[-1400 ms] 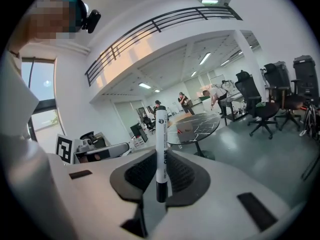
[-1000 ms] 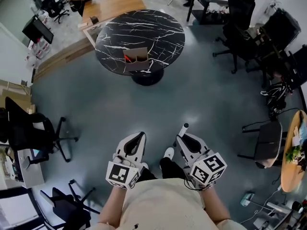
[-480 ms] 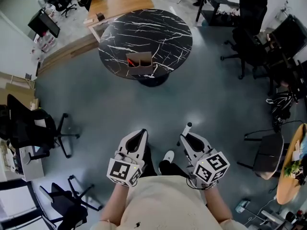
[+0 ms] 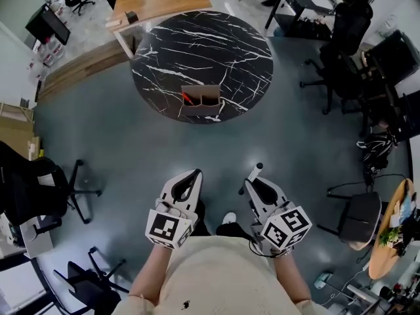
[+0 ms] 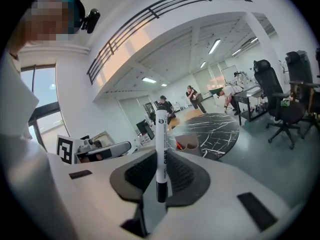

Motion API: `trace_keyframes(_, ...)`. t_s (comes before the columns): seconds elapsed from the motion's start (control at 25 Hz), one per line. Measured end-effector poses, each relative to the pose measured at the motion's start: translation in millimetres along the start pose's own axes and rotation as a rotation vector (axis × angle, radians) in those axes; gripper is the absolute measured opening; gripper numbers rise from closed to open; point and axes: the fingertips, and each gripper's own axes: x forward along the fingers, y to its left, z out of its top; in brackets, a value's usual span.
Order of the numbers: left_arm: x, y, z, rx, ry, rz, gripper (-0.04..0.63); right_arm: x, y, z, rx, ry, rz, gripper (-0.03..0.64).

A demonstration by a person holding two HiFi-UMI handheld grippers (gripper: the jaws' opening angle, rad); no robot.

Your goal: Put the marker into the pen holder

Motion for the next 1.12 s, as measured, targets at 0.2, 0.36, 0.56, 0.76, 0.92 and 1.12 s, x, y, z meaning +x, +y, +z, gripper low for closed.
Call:
trace_keyframes(0.2,15,54,29,0.014,-0.03,-0.074,0.008,67,23,37,-0.043,-0.036,-0.026,0.072)
trace_keyframes(0.36,23,90,47,0.041,-0.054,-0.103,0.008,106,32,58,-0.052,-0.06,-0.049,0.072)
trace_keyframes(0.56,31,123,50,-0.003,-0.052,-0.07,0.008,137,31,69,-0.068,-0.044,-0.055,0.072)
trace_keyframes(0.76,58,142,45,0.01,-0.04,-0.052,0.008,165,10,74,-0.054,-0.045,-0.044,0.072)
trace_keyframes(0.92,77,153,46,-0.019,-0.063,-0.038,0.008,186,-13,81,-0.037,-0.06,-0.022,0.072)
trace_keyframes(1.12,112,168,44,-0.03,-0.044,0.028,0.008,216,-38,94,-0.097,-0.029,0.024,0.072)
